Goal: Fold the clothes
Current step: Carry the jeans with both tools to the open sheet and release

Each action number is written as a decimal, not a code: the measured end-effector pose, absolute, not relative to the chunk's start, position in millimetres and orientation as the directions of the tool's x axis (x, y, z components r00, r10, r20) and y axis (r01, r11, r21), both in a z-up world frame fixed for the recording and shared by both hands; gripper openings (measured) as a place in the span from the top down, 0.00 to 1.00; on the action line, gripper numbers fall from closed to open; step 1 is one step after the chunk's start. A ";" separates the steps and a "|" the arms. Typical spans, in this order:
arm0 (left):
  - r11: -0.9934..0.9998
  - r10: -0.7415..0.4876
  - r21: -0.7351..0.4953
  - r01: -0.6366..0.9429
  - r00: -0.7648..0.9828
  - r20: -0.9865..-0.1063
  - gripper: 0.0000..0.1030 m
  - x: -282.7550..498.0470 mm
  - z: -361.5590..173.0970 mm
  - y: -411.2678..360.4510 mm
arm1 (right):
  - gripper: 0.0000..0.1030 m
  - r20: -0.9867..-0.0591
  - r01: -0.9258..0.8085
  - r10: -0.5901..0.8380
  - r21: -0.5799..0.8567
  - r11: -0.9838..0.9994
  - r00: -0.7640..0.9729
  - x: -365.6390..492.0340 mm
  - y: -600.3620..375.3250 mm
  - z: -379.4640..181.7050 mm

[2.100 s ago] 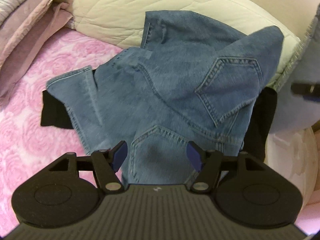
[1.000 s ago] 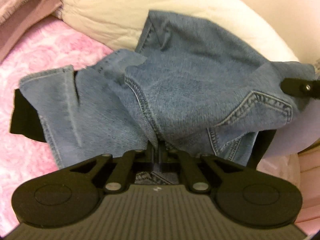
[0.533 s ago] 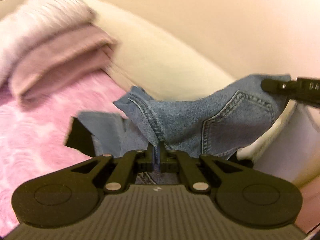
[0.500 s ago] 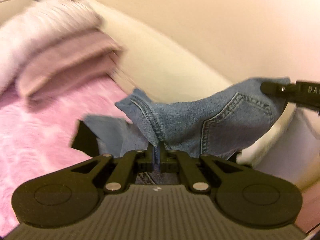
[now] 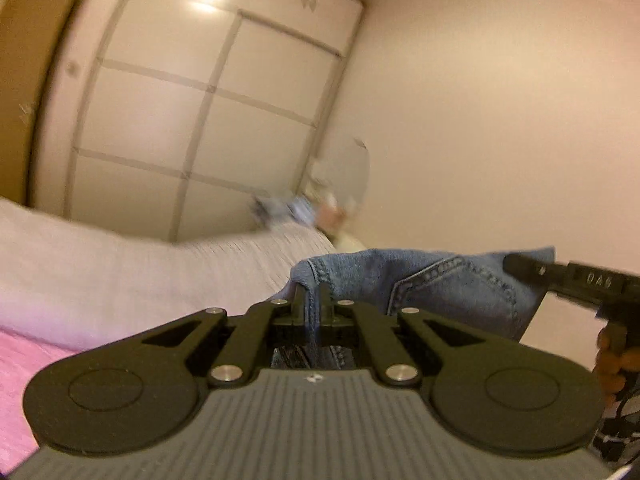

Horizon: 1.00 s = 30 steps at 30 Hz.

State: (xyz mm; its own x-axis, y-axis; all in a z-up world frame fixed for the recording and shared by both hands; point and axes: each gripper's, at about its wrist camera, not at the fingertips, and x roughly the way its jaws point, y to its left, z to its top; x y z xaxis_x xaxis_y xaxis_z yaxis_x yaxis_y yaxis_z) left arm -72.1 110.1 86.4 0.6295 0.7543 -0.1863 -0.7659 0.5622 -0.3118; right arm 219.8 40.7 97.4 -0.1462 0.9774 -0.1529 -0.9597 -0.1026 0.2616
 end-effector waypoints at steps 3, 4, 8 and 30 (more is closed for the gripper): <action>0.506 0.804 -0.287 -0.813 0.565 -0.184 1.00 -127.9 111.1 94.8 | 0.92 -0.116 -0.933 0.964 0.303 -0.194 -0.238 170.5 44.3 111.7; 0.475 0.816 -0.285 -0.832 0.538 -0.211 1.00 -143.4 111.9 97.0 | 0.92 -0.119 -0.925 0.958 0.315 -0.213 -0.261 154.9 47.3 113.2; 0.375 0.789 -0.269 -0.887 0.458 -0.409 0.93 -190.6 83.9 120.3 | 0.91 -0.232 -0.898 0.924 0.393 -0.198 -0.305 99.0 70.5 88.8; 0.105 0.414 -0.032 -0.994 0.073 -0.908 0.93 -278.4 -134.8 -63.8 | 0.58 -0.899 -0.926 0.391 0.041 -0.374 -0.198 -47.2 -33.8 -133.9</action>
State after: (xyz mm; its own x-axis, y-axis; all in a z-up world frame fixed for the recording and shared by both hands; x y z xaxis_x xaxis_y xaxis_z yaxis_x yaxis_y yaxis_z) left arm -278.4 -63.8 -134.8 0.0733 0.4136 -0.9075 -0.9939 0.1053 -0.0323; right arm -47.2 -33.8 -133.9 -0.1978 0.3915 -0.8987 -0.9265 -0.3742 0.0409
